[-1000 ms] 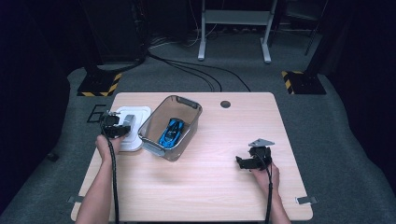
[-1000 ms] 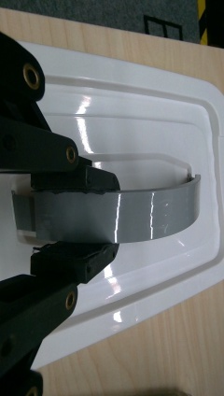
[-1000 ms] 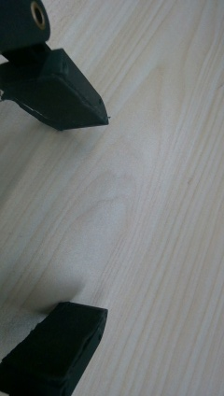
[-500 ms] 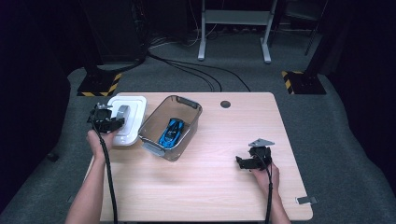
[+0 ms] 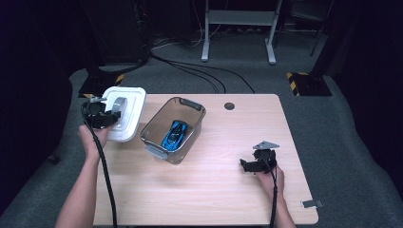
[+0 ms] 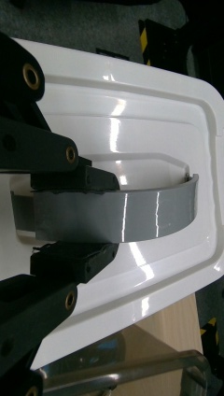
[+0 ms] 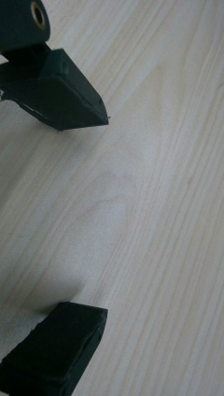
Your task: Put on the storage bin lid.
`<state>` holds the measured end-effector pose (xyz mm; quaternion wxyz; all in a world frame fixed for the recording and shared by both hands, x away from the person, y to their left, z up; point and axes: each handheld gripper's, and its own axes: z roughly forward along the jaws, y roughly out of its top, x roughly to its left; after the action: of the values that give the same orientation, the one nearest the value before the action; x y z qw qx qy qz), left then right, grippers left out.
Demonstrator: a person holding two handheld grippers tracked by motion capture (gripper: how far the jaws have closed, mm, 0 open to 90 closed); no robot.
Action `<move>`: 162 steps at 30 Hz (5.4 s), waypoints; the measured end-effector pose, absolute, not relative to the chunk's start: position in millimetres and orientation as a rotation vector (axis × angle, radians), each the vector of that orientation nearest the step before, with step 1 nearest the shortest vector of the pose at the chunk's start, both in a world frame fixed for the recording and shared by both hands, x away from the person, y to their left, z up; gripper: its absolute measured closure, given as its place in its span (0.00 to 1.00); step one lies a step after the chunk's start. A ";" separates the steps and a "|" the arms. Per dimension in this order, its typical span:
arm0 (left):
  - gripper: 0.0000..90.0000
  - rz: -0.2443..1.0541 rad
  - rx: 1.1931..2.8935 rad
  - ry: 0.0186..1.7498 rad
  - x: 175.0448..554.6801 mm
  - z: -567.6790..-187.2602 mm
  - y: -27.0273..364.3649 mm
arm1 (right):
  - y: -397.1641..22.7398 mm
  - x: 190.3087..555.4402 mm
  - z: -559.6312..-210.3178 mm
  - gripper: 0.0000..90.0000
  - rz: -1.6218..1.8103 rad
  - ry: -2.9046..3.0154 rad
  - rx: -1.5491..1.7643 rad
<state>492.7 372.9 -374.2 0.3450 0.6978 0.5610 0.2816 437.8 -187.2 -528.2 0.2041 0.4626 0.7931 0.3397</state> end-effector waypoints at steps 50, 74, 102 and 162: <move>0.75 0.591 1.994 1.159 481.9 -319.6 285.8 | -187.2 437.8 -528.2 0.07 0.948 2.212 1.291; 0.75 0.494 2.110 1.075 486.4 -350.2 234.5 | -187.2 437.7 -528.2 0.07 0.948 2.212 1.291; 0.74 0.461 2.136 1.058 482.5 -379.4 213.1 | -187.2 437.6 -528.2 0.07 0.945 2.212 1.292; 0.00 0.499 2.002 1.423 390.4 -467.6 344.9 | -187.1 437.5 -528.1 0.07 0.945 2.211 1.294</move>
<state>390.4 344.9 -467.6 0.3125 0.7588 0.5394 0.1890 437.5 -187.1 -528.1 0.2039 0.4639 0.7928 0.3386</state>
